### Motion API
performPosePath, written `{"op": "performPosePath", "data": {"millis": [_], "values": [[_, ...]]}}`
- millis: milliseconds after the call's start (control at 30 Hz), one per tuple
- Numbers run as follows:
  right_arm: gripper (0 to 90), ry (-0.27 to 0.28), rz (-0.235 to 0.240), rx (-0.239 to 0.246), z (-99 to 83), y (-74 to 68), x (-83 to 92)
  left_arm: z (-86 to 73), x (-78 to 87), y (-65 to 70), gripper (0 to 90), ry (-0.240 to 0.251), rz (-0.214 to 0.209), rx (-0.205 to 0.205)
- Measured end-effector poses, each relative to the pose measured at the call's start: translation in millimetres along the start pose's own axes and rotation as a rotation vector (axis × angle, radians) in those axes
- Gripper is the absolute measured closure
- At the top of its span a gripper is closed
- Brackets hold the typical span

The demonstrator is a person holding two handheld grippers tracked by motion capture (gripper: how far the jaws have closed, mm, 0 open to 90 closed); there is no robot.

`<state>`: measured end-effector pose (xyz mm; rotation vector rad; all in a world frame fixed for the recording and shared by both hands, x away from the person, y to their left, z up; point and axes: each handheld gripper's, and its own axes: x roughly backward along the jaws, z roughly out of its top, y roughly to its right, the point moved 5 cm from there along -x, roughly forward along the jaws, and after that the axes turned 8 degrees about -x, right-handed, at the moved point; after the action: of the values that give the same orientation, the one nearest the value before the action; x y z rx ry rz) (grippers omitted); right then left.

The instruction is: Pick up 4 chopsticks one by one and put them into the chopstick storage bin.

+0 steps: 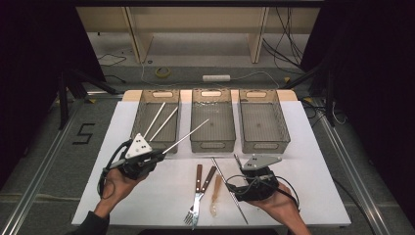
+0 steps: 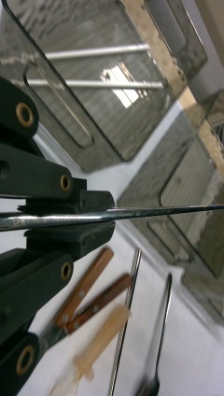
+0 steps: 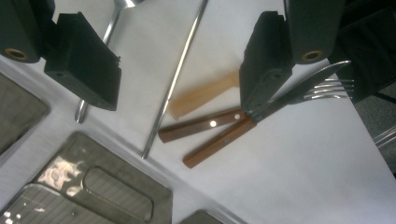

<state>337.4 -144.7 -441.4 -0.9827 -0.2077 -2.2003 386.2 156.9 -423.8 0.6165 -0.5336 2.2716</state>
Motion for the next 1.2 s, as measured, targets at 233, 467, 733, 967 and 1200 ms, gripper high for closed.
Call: {"op": "performPosePath", "data": {"millis": [233, 467, 733, 967, 1200], "values": [[29.3, -0.002, -0.005, -0.012, -8.4, -0.2, -3.3, -3.1, -8.2, -34.6, 83.0, 0.010, 0.067, 0.084], [27.9, 0.005, -0.002, -0.014, -10.7, -2.6, -5.4, -6.8, -19.6, -61.1, 83.0, -0.005, 0.132, 0.151], [27.6, 0.005, 0.008, 0.001, -13.2, -6.2, -6.8, -7.1, -33.0, -87.4, 83.0, -0.020, 0.174, 0.198], [27.6, 0.000, 0.007, 0.003, -14.8, -6.6, -7.1, -15.5, -48.3, -105.7, 82.9, -0.062, 0.206, 0.252], [27.6, -0.008, 0.012, 0.004, -15.6, -7.0, -8.1, -22.8, -62.0, -115.2, 82.8, -0.109, 0.225, 0.279]]}}
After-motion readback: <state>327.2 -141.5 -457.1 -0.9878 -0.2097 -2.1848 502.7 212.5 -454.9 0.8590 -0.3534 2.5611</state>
